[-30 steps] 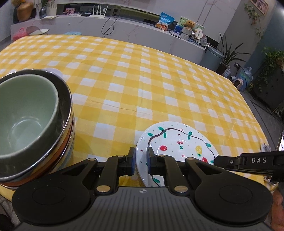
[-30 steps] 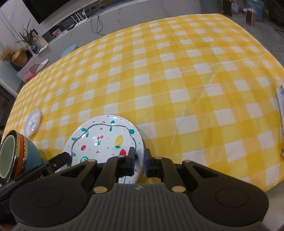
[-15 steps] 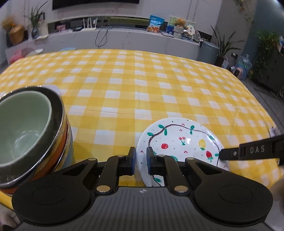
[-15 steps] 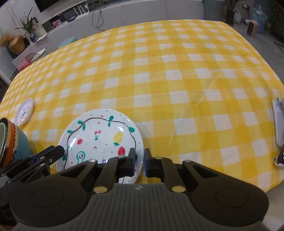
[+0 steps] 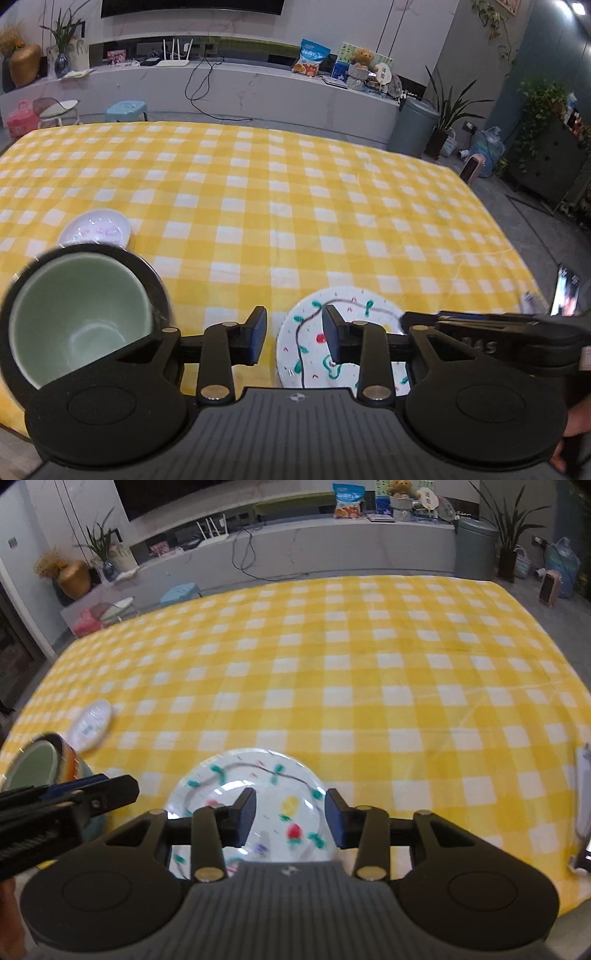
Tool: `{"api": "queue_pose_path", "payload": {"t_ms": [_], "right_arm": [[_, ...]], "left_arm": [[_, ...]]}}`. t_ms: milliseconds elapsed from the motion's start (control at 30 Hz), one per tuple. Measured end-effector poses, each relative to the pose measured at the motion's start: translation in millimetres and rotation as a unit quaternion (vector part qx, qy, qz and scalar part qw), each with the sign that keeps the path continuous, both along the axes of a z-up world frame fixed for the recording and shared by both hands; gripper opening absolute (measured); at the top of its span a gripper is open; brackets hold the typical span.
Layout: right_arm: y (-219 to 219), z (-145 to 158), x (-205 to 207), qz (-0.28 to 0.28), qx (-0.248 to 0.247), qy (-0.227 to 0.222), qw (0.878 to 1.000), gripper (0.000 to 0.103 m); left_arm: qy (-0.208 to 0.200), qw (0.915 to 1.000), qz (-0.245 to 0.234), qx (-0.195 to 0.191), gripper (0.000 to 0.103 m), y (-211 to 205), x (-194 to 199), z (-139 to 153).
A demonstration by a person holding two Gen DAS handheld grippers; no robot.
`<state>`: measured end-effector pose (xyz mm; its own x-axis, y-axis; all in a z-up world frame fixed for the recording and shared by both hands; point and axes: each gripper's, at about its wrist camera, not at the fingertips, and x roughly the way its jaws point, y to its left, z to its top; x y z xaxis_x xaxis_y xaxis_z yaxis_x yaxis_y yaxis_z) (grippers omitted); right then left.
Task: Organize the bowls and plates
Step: 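Open both grippers to release the 'Fruity' plate, then move both grippers to the rim of the small white sticker plate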
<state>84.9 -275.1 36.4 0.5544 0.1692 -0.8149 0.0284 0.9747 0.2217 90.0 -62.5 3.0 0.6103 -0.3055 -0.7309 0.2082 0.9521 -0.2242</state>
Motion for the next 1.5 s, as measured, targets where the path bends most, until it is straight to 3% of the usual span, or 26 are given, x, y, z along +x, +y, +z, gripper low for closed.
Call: {"api": "queue_pose_path", "payload": {"t_ms": [167,433,667,767,900,1200,1300,1500], "right_arm": [[10,-3,17,-0.002,0.088,0.023,0.996,0.043],[46,-8,52,0.009,0.134,0.031,0.990,0.043],[85,-21,93,0.026,0.190,0.056,0.980,0.043],[103,-28,111,0.042,0.214,0.071,0.973,0.043],[131,-38,133,0.065,0.215,0.084,0.971,0.041],[175,-57,182,0.108,0.212,0.116,0.964,0.027],[187,-63,191,0.122,0.203,0.122,0.964,0.024],[195,-77,203,0.130,0.204,0.139,0.960,0.015]], "left_arm": [[0.014,0.9999,-0.003,-0.002,0.040,29,16,18],[-0.001,0.9996,0.021,0.016,0.042,88,52,37],[0.037,0.9960,0.080,-0.011,0.042,147,93,20],[0.046,0.9948,0.091,-0.003,0.042,168,107,5],[0.054,0.9915,0.114,0.032,0.042,187,121,-18],[0.075,0.9889,0.126,-0.025,0.042,210,130,-56],[0.089,0.9867,0.128,-0.045,0.037,215,131,-67],[0.080,0.9875,0.125,-0.053,0.029,215,131,-70]]}}
